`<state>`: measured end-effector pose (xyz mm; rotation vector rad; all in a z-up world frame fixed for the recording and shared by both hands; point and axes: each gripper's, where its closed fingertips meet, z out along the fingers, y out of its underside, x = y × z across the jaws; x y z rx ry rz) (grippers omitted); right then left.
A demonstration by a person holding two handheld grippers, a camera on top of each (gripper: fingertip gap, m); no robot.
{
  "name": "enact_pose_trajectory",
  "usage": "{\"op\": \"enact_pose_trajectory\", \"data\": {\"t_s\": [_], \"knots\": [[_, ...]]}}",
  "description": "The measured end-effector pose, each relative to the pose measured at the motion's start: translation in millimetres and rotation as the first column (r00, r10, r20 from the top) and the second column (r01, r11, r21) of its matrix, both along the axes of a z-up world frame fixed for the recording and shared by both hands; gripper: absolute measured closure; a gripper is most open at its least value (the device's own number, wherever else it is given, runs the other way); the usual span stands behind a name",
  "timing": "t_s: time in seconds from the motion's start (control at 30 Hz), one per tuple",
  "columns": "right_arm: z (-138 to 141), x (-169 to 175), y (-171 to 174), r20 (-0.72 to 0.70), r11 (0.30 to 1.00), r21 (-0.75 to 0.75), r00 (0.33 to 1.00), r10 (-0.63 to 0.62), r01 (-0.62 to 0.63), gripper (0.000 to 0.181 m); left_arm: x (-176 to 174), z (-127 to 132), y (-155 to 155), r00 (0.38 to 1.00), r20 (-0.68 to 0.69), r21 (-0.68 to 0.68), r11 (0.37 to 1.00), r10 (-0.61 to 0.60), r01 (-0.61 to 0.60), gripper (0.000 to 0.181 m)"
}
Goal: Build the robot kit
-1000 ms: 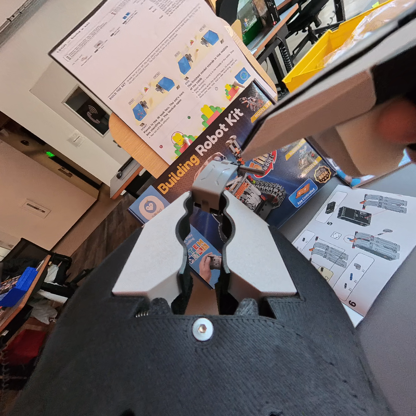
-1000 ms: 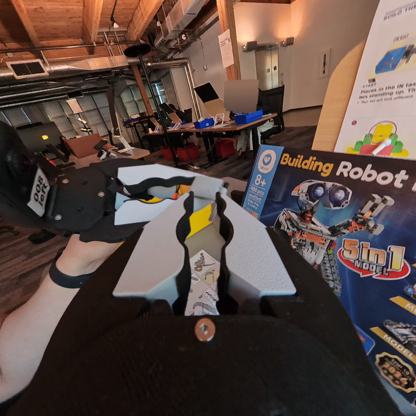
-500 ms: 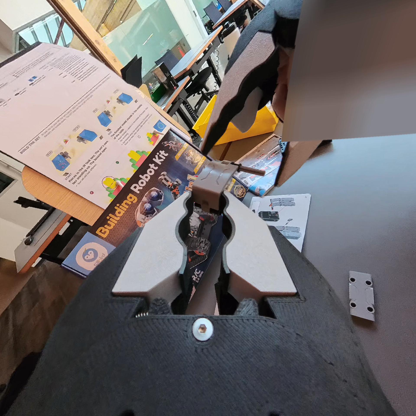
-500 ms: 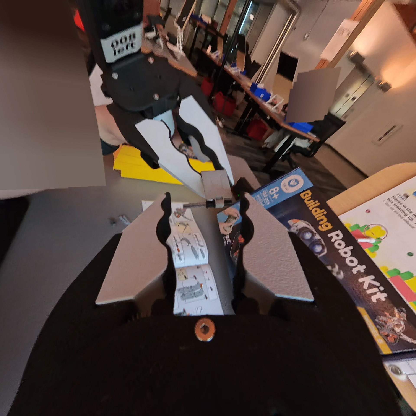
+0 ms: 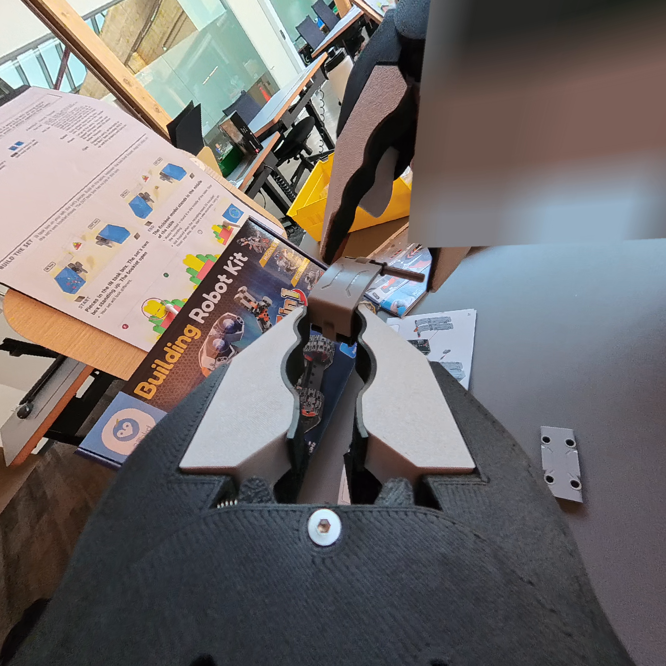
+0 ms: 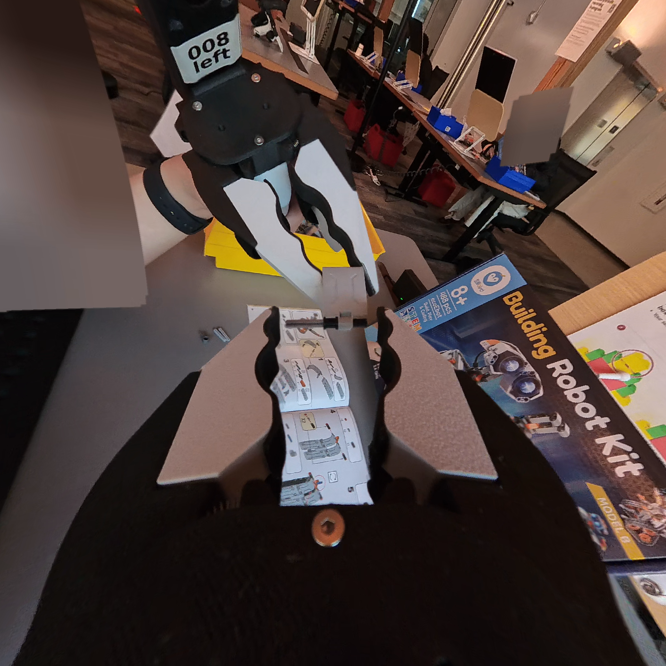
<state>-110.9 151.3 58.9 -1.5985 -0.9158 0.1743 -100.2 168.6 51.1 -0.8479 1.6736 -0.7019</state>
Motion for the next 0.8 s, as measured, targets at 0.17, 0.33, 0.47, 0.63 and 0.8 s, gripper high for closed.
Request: {"op": "enact_pose_trajectory", "data": {"t_s": [0.17, 0.33, 0.47, 0.63, 0.8], "knots": [[-2.9, -1.2, -0.4, -0.015, 0.999, -0.030, 1.000, 0.010, -0.010, 0.128, -0.8, 2.1, 1.3, 1.000, 0.007, -0.005, 1.000, 0.007, -0.007, 0.160], [-6.4, 0.9, 2.4, 0.034, 1.000, -0.020, 0.999, -0.015, 0.016, 0.137, -0.1, 1.9, 1.1, 1.000, 0.005, -0.012, 1.000, 0.007, -0.007, 0.160], [-5.5, 0.1, 3.0, 0.025, 1.000, -0.015, 1.000, -0.009, 0.009, 0.137, -0.8, 2.9, 1.6, 1.000, 0.009, -0.019, 1.000, 0.006, -0.006, 0.160], [-6.9, 1.1, 4.4, 0.035, 1.000, -0.007, 0.999, -0.010, 0.011, 0.142, -1.3, 0.7, 1.9, 1.000, -0.002, -0.014, 1.000, 0.003, -0.003, 0.159], [-7.2, 1.7, 5.0, 0.035, 1.000, -0.006, 0.999, -0.011, 0.011, 0.143, -1.1, 0.7, 2.2, 1.000, -0.002, -0.012, 1.000, 0.006, -0.006, 0.159]]}}
